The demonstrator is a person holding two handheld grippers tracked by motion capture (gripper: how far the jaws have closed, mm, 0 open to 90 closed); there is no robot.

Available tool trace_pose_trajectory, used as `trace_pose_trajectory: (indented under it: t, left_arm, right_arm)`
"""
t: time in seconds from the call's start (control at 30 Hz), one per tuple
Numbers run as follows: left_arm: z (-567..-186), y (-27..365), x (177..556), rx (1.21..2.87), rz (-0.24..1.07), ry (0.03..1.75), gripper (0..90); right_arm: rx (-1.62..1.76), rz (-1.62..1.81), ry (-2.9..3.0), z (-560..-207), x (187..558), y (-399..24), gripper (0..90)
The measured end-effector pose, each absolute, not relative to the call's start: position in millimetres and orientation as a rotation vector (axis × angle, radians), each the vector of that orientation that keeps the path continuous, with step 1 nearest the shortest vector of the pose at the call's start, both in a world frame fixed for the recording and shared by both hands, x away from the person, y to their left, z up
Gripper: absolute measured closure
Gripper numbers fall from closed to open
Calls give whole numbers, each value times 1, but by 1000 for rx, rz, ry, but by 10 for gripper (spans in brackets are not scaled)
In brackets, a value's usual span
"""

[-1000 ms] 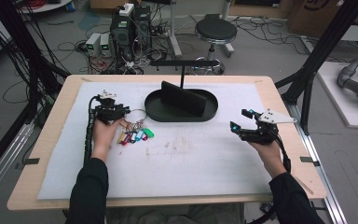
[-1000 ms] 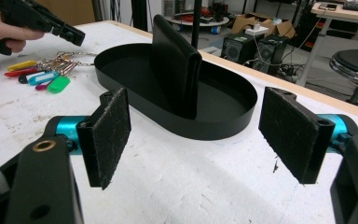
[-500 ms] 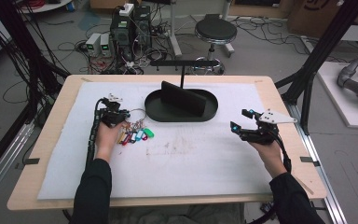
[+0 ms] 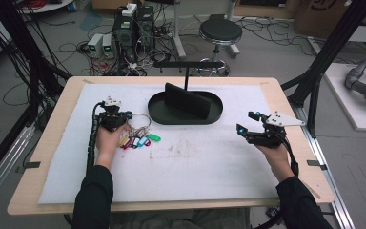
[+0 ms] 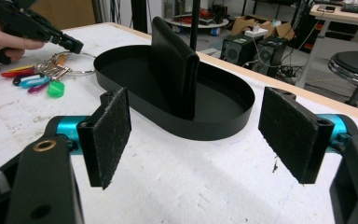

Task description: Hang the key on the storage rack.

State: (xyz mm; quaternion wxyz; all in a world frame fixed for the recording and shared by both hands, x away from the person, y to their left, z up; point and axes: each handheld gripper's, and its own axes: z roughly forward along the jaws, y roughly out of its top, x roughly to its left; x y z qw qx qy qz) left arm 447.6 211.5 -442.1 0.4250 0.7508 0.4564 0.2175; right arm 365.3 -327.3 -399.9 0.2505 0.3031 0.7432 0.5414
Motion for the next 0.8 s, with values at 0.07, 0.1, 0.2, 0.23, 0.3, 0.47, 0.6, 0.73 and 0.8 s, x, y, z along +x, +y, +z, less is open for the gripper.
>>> trace_pose_trajectory:
  t: [0.07, 0.1, 0.2, 0.23, 0.3, 0.47, 0.6, 0.73, 0.8]
  left_arm:
    - [-438, 212, 445, 1863, 542, 1117, 863]
    - [-435, 212, 444, 1854, 539, 1101, 863]
    - [-428, 212, 439, 1827, 532, 1064, 863]
    - [-426, 212, 438, 1827, 533, 1050, 862]
    - [-422, 211, 435, 1826, 528, 1021, 862]
    - [-415, 205, 423, 1816, 552, 940, 862]
    - [-415, 203, 414, 1817, 554, 889, 861]
    - [-409, 198, 406, 1831, 562, 838, 862]
    - [-405, 194, 400, 1838, 573, 797, 862]
  right_arm:
    - [828, 1474, 2024, -400, 365, -327, 256]
    - [828, 1472, 2025, -400, 365, -327, 256]
    - [825, 1474, 2026, -400, 365, -327, 256]
    - [826, 1474, 2024, -400, 365, -327, 256]
    - [818, 1476, 2020, -399, 365, -327, 257]
    - [818, 1479, 2023, -399, 365, -326, 257]
    - [814, 1479, 2028, -399, 365, -326, 257]
    - [800, 1482, 2025, -399, 365, -325, 257]
    - [797, 1485, 2024, -399, 364, -325, 257]
